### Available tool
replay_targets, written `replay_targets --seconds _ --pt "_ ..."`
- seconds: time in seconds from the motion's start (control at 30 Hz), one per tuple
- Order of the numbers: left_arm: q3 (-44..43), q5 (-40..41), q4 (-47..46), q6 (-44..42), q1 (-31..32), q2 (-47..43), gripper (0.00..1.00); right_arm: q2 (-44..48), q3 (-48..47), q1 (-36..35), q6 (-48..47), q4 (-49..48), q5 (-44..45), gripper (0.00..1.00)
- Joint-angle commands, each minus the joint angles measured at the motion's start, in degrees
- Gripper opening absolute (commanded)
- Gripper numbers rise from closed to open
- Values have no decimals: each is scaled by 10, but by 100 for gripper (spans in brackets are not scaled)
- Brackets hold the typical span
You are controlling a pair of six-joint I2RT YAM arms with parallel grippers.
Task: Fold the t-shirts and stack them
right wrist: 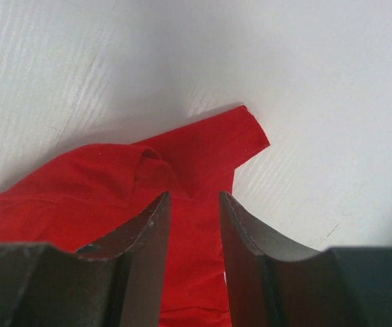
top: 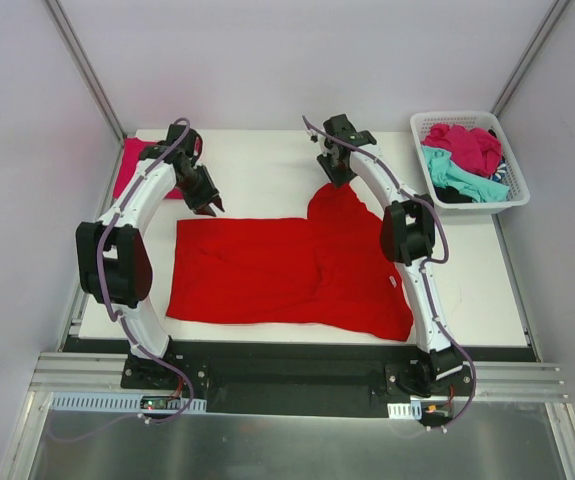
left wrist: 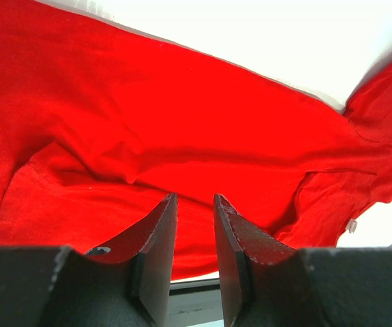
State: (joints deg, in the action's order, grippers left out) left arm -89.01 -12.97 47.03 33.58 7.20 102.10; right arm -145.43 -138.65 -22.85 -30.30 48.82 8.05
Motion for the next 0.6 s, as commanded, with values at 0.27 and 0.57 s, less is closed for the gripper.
replay_targets --seconds 0.27,0.57 --pt "-28 8 18 -4 10 3 28 11 -5 1 2 -4 -37 36" --pt "-42 9 25 -4 11 8 28 6 -10 15 19 1 -73 36"
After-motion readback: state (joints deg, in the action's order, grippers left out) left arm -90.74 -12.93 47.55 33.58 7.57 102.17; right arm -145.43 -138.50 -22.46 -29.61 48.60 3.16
